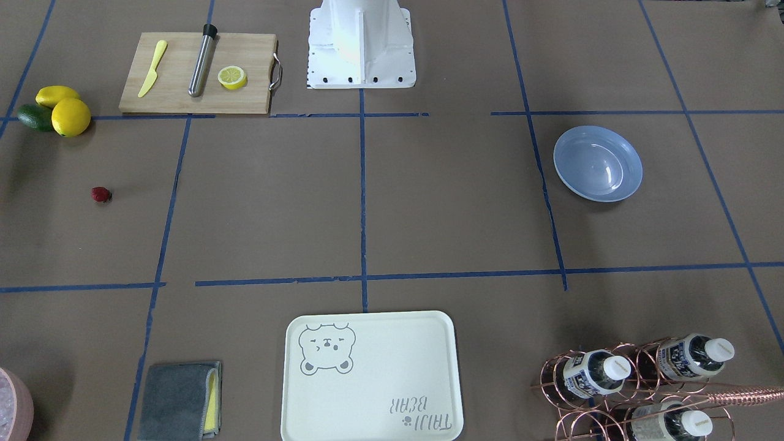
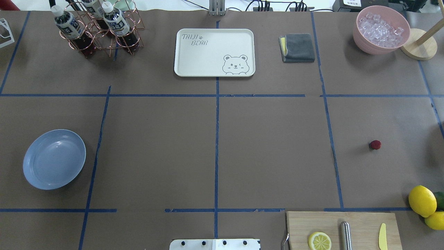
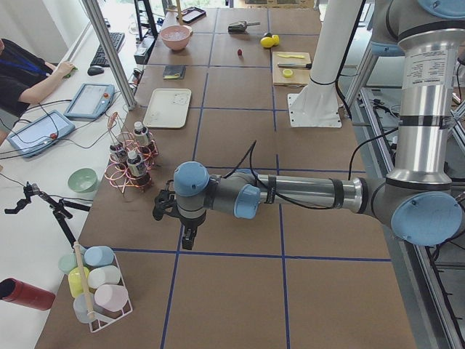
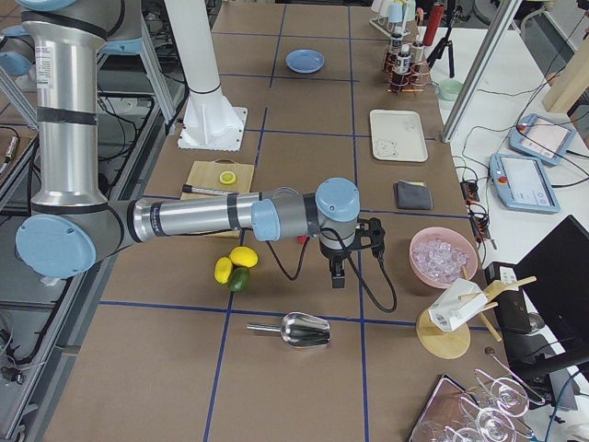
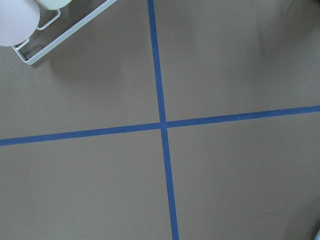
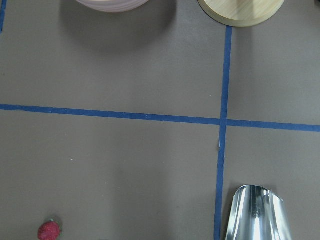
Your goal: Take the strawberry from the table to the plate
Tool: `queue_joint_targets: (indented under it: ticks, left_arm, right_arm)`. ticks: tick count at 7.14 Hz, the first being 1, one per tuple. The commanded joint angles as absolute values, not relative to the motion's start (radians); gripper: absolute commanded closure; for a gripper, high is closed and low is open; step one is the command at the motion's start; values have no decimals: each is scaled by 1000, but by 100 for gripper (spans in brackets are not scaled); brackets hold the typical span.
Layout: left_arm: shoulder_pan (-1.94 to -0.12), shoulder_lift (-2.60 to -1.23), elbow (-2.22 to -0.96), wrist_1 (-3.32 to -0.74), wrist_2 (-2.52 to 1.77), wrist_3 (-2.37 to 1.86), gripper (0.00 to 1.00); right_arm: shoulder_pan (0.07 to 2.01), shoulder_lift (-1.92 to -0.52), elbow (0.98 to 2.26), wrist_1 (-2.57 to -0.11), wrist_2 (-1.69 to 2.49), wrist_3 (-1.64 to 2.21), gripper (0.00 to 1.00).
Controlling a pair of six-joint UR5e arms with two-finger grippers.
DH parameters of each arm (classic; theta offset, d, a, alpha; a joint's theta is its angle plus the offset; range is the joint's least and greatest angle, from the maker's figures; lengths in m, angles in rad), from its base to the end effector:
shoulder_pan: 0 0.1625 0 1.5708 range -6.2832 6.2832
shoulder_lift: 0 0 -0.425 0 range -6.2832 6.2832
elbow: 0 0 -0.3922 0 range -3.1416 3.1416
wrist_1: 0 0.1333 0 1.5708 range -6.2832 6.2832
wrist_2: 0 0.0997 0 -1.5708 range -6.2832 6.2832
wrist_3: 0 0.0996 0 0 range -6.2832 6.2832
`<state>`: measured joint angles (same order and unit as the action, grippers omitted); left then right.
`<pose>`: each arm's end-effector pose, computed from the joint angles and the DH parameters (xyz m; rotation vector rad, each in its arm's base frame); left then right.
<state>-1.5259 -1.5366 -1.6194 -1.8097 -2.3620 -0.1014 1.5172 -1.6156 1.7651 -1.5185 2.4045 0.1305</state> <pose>-0.0403 -0.4940 0.6244 0.1817 0.8020 0.0469 0.0338 -0.4824 0.5743 0.1127 -0.8445 -0.0119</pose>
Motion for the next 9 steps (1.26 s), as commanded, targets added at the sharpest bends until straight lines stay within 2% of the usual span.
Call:
queue_joint_targets:
  ticks: [1, 4, 6, 9]
  left_arm:
    - [-1423, -1438, -1615, -2094, -2361, -350, 0]
    - [-1121, -1324, -1608, -2584, -2338, -924, 0]
    - [-1001, -1322, -1608, -2648, -2229, -1070, 2]
    - [-921, -1325, -1608, -2648, -2154, -1129, 3]
  right_arm:
    - [1499, -1609, 1775, -1513, 2407, 192, 0]
    - [1499, -1606, 1775, -1514, 2408, 196, 0]
    - [1500, -1605, 1776, -1514, 2427, 198, 0]
    - [1500, -1597, 1775, -1514, 2434, 224, 0]
